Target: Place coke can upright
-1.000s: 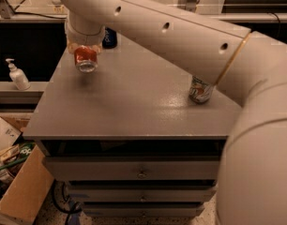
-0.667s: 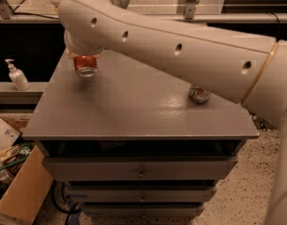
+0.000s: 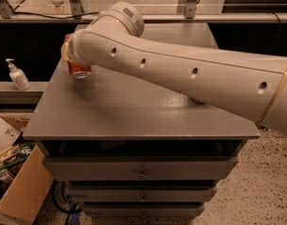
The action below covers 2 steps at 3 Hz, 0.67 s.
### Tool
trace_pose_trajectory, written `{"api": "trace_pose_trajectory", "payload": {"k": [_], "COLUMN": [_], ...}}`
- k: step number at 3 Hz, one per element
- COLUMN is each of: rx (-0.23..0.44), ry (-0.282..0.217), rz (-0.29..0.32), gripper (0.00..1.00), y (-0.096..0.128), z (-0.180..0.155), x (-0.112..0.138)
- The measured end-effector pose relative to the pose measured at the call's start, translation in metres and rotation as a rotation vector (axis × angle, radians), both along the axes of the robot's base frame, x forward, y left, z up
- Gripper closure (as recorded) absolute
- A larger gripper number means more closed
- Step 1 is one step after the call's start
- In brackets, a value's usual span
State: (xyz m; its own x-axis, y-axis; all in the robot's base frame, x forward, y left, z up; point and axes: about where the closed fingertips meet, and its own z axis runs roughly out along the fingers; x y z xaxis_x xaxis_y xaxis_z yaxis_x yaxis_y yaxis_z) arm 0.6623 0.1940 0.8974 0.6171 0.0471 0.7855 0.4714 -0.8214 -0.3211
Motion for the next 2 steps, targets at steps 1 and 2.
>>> {"api": "trace_pose_trajectory", "payload": {"k": [1, 2], "rx": [0.083, 0.051], "ry": [-0.034, -0.074], "rz": [0.078, 0.117], "gripper": [1.00, 1.00], "y": [0.0036, 0.0042], "z": [-0.0018, -0.0014], "x": [0.0024, 0.0009]}}
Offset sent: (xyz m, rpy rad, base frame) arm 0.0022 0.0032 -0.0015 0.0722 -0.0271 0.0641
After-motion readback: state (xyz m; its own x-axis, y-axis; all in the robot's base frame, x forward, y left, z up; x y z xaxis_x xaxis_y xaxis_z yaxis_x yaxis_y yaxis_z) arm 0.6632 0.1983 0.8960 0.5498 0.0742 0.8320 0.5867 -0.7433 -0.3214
